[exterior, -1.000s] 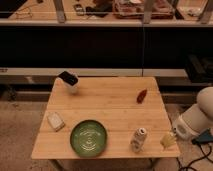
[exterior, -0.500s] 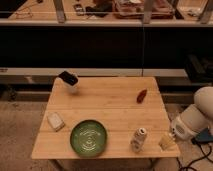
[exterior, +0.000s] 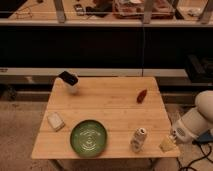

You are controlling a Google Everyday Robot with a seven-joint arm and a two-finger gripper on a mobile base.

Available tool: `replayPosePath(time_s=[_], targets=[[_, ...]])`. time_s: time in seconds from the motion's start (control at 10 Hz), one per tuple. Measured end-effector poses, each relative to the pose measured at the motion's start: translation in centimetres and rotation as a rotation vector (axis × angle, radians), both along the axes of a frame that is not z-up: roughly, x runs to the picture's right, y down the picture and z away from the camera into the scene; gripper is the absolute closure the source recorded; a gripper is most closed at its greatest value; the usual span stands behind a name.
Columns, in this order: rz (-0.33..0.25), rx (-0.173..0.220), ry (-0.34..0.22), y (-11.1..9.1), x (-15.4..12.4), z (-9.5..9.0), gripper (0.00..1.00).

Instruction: Knock the bottle over

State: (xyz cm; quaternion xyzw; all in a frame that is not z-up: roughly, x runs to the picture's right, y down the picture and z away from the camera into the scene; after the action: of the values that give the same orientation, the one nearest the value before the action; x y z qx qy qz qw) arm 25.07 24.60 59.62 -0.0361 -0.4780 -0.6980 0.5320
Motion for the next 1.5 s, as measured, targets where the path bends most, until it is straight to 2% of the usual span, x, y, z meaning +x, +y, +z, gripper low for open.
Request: replayPosePath(time_s=[0.2,0.5,0.9,1.3,1.5], targets=[[0.069,-0.032,-0.042,0.7,-0.2,0.7,0.86],[0.089,-0.074,-0.104,1.4,-1.0,0.9,0.86],[0.053,-0.142,-0.145,2.6,-1.6,1.2,0.86],[-0.032,-0.202,-0.15,4.2,-3.0,2.9,0.86],[-0.051,-0.225,-0.158,4.8,-4.1,3.8,0.86]])
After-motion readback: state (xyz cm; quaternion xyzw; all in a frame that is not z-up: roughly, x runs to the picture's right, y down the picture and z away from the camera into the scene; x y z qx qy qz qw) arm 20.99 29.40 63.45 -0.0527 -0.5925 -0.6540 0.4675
